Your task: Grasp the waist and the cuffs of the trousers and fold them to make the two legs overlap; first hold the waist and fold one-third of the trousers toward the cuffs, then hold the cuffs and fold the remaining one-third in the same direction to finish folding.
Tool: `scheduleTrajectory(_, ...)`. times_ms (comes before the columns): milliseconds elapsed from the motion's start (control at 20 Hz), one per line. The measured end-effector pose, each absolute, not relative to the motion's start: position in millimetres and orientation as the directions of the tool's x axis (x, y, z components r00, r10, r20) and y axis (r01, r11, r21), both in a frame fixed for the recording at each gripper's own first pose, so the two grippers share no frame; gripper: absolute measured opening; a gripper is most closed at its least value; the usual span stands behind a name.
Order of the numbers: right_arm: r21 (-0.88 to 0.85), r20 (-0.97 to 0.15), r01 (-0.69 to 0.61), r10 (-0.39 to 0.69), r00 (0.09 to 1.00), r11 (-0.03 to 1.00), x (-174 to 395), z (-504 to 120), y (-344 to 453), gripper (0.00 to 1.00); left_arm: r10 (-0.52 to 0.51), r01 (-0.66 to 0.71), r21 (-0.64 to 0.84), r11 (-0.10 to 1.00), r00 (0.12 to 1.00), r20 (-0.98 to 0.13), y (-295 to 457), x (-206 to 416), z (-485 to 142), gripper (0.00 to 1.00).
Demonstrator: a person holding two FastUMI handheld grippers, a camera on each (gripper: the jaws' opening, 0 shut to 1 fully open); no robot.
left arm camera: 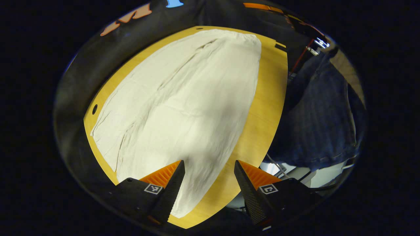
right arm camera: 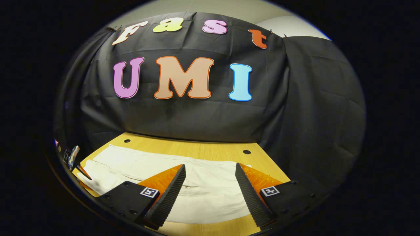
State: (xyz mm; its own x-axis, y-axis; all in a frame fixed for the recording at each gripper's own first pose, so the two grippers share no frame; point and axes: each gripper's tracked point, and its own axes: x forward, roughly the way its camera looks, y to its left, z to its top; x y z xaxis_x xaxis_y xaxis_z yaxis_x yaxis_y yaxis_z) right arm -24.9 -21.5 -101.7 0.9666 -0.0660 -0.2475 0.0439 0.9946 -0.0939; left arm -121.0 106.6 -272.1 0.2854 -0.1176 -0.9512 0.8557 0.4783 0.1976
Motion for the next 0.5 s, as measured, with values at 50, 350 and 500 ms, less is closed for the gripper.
scheduleTrajectory(50, -0.097, -0.25, 0.043, -0.066, 0.966, 0.994, -23.0, -102.4, -20.6, 0.98, -0.106, 0.867, 0.192, 0.459, 0.268, -0.957, 114.1, -122.8, -277.6, 0.9)
scheduleTrajectory(350, -0.125, -0.267, 0.033, -0.065, 0.961, 0.992, -15.1, -108.4, -16.9, 0.98, -0.05, 0.887, 0.174, 0.428, 0.216, -0.975, 138.0, -126.0, -300.4, 0.84)
scheduleTrajectory(500, -0.123, -0.27, 0.024, -0.057, 0.961, 0.992, -11.0, -110.2, -14.5, 0.97, -0.049, 0.887, 0.159, 0.434, 0.2, -0.979, 142.7, -126.8, -303.8, 0.83)
